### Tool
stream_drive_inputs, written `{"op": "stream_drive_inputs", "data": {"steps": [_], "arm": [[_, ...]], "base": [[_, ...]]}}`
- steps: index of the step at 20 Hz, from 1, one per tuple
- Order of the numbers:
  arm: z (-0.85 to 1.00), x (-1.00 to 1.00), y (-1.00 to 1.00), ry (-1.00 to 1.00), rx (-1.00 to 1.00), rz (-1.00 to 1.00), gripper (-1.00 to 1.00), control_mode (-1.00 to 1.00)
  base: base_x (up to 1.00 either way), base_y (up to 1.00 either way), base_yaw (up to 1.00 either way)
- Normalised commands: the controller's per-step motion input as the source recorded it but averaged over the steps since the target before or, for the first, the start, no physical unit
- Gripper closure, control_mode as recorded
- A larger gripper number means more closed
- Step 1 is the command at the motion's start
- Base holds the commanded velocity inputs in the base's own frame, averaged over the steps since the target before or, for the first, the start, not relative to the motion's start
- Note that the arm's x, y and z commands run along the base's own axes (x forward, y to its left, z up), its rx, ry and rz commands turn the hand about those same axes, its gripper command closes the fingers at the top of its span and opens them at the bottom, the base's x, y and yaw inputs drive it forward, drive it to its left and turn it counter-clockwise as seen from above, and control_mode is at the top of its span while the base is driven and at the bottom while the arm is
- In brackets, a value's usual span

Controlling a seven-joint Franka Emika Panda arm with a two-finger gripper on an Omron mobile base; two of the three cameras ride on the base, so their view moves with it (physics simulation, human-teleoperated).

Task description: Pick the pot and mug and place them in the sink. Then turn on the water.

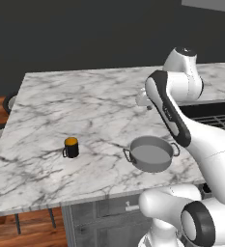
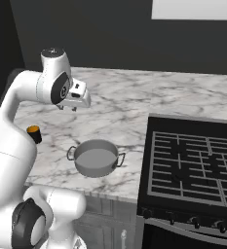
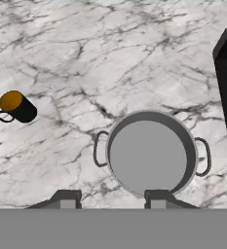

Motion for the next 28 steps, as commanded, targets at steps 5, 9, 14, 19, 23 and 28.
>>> {"op": "stream_drive_inputs", "data": {"steps": [5, 9, 14, 19, 23, 28], "arm": [[0.0, -0.07, -0.12, 0.02, 0.0, 0.0, -1.0, -1.0], [-0.2, -0.22, -0.34, 0.0, -0.01, -0.02, -1.0, -1.0], [-0.18, -0.03, -0.56, 0.01, -0.02, -0.1, -1.0, -1.0], [-0.51, 0.0, -0.3, 0.0, -0.05, -0.04, -1.0, -1.0], [-0.65, 0.0, -0.2, 0.0, -0.03, 0.0, -1.0, -1.0], [-0.55, 0.0, -0.02, 0.0, 0.0, 0.0, -1.0, -1.0]], "base": [[0.0, 0.0, 0.0], [0.0, 0.0, 0.0], [0.0, 0.0, 0.0], [0.0, 0.0, 0.0], [0.0, 0.0, 0.0], [0.0, 0.0, 0.0]]}}
